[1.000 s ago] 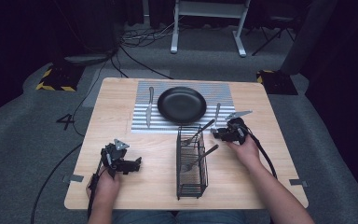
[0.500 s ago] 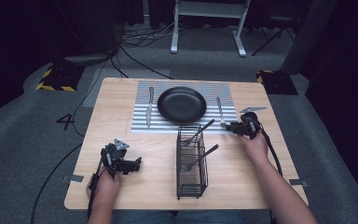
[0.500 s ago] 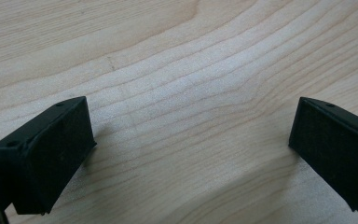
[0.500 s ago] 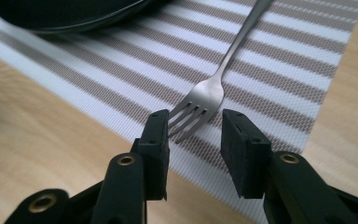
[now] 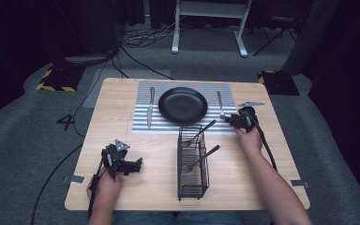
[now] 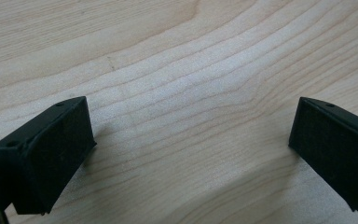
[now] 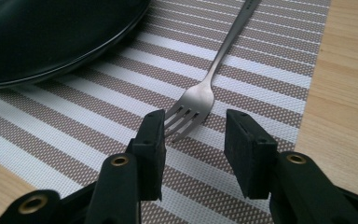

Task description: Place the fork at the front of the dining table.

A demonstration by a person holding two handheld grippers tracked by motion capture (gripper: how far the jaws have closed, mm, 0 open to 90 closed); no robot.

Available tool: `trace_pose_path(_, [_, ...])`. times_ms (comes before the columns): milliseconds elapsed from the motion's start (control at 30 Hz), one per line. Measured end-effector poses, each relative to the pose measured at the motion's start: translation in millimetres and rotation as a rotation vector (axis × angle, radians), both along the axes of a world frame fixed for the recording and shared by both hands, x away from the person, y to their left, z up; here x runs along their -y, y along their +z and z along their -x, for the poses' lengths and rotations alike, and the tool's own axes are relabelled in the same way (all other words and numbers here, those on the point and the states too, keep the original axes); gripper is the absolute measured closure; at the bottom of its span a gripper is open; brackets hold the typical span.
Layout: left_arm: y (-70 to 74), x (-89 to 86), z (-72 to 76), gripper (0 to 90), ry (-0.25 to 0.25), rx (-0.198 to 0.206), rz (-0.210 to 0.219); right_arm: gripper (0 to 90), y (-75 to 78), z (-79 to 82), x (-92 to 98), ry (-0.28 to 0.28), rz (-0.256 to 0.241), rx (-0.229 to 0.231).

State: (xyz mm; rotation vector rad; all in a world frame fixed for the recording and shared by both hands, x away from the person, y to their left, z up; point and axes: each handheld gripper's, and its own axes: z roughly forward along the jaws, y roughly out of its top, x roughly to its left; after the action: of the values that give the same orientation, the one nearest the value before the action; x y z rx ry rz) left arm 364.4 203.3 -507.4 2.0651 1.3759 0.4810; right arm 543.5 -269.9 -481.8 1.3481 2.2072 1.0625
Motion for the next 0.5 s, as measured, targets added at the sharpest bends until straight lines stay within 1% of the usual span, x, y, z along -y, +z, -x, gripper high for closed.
trace_pose_path(33, [0.0, -0.1, 0.0, 0.0, -0.001, 0.000, -0.001, 57.3, 0.1, -1.2, 0.5, -0.004, -0.002, -0.003])
trace_pose_path(100, [0.0, 0.0, 0.0, 0.0, 0.000, 0.000, 0.000, 55.7, 0.6, -3.2, 0.2, -0.004, 0.011, -0.001])
trace_pose_path(167, [0.0, 0.0, 0.0, 0.0, 0.000, 0.000, -0.001, 51.5, 1.1, -6.6, -0.8, 0.000, 0.025, -0.002])
trace_pose_path(267, [0.0, 0.0, 0.0, 0.0, 0.000, 0.000, -0.001, 50.1, 1.7, -11.2, 0.5, 0.007, 0.010, -0.026])
trace_pose_path(300, [0.0, 0.0, 0.0, 0.0, 0.000, 0.000, 0.000, 49.4, 2.2, -11.3, 0.7, 0.011, 0.016, -0.027])
trace_pose_path(333, [0.0, 0.0, 0.0, 0.0, 0.000, 0.001, 0.000, 49.1, 3.0, -10.4, 1.2, 0.012, 0.027, -0.026])
trace_pose_path(367, [0.1, -0.1, 0.0, 0.0, -0.001, 0.000, -0.001, 49.2, 7.0, -5.9, 4.5, 0.010, 0.005, -0.019])
trace_pose_path(400, [0.1, -0.1, 0.0, 0.0, -0.001, 0.000, -0.001, 49.2, 7.0, -5.9, 4.5, 0.010, 0.005, -0.019])
trace_pose_path(467, [0.0, -0.1, 0.0, 0.0, 0.000, 0.000, -0.001, 48.7, 13.9, 2.4, 10.0, 0.020, -0.020, -0.007])
trace_pose_path(500, [0.0, -0.1, 0.0, 0.0, -0.001, 0.000, -0.001, 47.8, 17.2, 5.3, 11.4, 0.023, -0.024, -0.014])
